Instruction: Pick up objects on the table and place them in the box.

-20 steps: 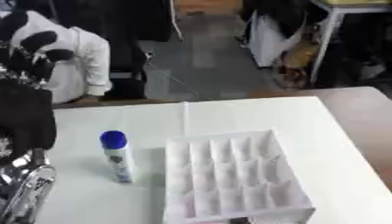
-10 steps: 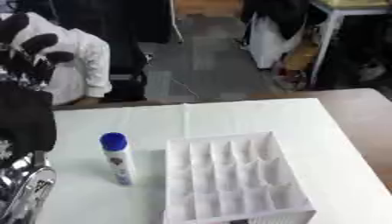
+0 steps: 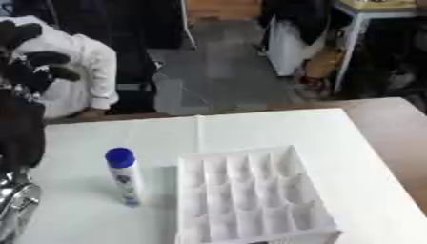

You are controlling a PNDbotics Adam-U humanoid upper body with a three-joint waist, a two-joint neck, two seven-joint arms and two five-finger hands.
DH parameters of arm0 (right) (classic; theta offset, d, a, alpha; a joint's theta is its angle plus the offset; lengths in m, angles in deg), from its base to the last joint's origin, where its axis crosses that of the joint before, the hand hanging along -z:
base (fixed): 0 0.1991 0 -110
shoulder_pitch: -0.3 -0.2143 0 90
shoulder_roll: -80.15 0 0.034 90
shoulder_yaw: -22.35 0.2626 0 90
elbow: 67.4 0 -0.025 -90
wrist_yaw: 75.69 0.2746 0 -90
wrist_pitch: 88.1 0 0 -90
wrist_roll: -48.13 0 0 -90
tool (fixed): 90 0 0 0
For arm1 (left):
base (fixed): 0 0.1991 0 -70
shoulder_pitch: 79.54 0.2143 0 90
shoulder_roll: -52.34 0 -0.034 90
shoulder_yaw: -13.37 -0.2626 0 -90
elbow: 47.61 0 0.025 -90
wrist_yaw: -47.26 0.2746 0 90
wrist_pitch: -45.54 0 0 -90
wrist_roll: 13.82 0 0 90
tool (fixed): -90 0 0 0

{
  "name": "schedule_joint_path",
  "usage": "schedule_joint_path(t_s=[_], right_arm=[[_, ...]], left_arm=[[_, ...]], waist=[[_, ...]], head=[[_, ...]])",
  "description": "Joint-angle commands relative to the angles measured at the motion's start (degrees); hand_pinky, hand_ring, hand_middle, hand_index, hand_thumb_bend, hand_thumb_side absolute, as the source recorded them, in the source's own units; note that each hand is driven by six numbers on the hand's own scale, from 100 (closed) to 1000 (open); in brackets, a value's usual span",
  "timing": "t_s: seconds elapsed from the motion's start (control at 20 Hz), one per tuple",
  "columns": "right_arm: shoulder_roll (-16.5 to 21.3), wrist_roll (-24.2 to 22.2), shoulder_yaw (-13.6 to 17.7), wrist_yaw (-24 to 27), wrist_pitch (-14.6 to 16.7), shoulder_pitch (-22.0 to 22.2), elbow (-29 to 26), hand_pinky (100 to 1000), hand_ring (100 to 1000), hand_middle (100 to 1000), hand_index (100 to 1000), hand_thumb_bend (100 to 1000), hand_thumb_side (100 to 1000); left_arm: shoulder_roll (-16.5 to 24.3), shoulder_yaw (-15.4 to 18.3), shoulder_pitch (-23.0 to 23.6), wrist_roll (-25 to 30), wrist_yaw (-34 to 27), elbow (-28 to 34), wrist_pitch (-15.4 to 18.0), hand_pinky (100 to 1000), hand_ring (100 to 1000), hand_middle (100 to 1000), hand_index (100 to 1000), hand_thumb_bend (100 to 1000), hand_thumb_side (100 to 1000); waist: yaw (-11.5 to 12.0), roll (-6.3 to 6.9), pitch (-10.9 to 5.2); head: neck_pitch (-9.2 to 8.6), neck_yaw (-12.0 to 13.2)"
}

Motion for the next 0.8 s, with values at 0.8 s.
schedule_joint_path(t_s=[0.8], right_arm=[[1.6,-0.5,-0.3,0.0,-1.1,0.4,-0.9,355,459,414,540,126,701]], left_arm=[[15.0,-4.1,-8.5,21.6,17.9,-15.2,-5.4,602,625,763,902,851,929]], waist=[[-0.3,0.23,-0.75]], head=[[0.29,0.6]])
